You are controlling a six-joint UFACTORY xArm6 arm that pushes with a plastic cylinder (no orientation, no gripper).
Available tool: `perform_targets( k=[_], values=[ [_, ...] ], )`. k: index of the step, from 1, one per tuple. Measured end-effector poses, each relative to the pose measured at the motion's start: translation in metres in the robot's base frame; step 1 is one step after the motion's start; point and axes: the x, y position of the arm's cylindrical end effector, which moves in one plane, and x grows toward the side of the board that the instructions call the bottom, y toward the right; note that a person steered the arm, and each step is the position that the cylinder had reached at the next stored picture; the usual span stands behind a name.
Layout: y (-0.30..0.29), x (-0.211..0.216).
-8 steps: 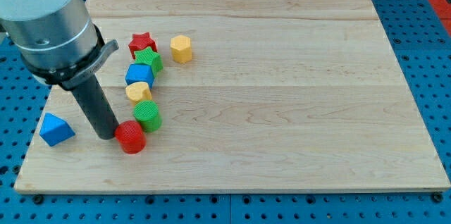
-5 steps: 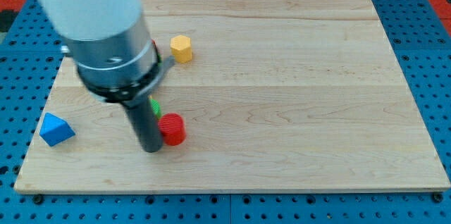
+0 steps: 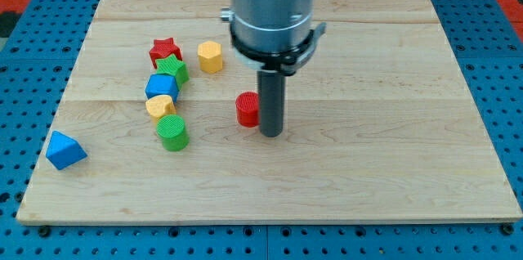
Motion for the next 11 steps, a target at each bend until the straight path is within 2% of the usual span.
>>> perform_targets(
  k=[1,2,5,6,8,9,11],
  values=[
    [0.003,-0.012],
    [-0.030,-0.016],
    [-0.054,-0.029],
    [-0.046,-0.029],
    [0.028,0.031],
    [-0.016,0.083],
    [-0.179,0.118]
  ],
)
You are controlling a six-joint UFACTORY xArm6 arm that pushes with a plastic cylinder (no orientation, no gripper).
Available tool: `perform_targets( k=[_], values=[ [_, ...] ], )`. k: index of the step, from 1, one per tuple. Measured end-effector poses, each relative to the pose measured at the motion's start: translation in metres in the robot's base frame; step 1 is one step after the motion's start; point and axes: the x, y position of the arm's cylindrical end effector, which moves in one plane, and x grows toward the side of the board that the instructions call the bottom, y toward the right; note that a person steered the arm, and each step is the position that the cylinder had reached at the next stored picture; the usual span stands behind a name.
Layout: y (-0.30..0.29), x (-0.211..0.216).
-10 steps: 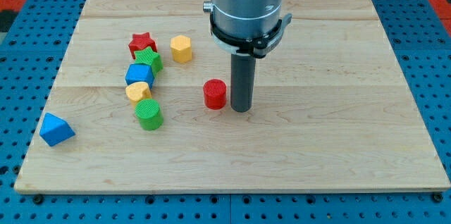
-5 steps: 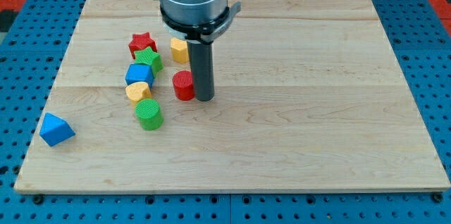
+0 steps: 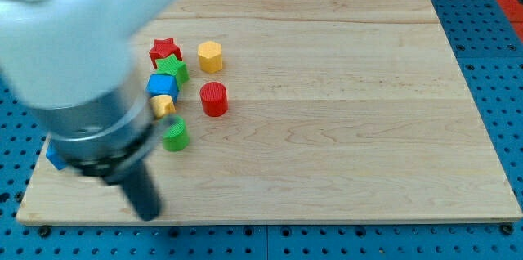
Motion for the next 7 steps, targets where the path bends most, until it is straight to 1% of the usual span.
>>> perform_targets(
  k=[1,2,3,4,5,6,7],
  values=[
    [-0.084,-0.001],
    [-0.140,-0.016],
    [-0.144,-0.028],
    [-0.143,-0.063],
    [-0.143,-0.072],
    [-0.094,-0.090],
    [-0.042,-0.095]
  ],
)
